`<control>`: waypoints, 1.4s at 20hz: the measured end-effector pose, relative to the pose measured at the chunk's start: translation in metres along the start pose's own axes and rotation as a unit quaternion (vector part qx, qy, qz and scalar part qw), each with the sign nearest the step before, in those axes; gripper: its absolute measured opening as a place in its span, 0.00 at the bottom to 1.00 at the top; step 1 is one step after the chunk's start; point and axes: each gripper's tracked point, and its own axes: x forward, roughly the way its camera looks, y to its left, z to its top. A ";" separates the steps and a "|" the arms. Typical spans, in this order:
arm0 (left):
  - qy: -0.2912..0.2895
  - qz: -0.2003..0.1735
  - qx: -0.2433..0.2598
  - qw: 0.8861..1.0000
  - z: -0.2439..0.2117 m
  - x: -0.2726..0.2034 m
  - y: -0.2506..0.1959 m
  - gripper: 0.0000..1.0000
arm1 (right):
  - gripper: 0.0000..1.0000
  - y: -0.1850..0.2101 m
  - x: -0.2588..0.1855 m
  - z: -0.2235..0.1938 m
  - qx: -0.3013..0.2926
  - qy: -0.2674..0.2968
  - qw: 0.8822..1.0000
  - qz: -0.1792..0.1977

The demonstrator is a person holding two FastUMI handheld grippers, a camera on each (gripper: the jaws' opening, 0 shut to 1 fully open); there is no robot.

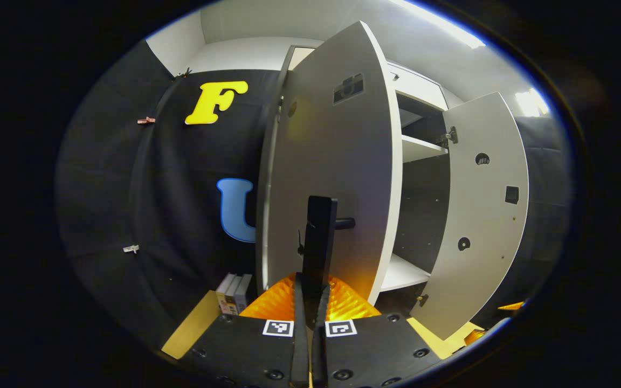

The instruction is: Open the right door of the double-door shoe cabinet with the right hand, and open the left door with the left hand.

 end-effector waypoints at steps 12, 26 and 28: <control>-0.001 0.040 0.002 0.999 -0.002 -0.010 0.048 0.05 | 1.00 0.009 -0.011 -0.006 0.015 0.007 1.000 -0.007; -0.010 0.066 0.014 0.998 0.002 -0.054 0.039 0.05 | 0.98 -0.005 -0.011 0.028 -0.014 -0.006 1.000 -0.006; -0.012 0.070 -0.013 0.997 0.001 -0.062 0.027 0.05 | 0.98 -0.016 -0.011 0.040 -0.013 -0.015 1.000 -0.005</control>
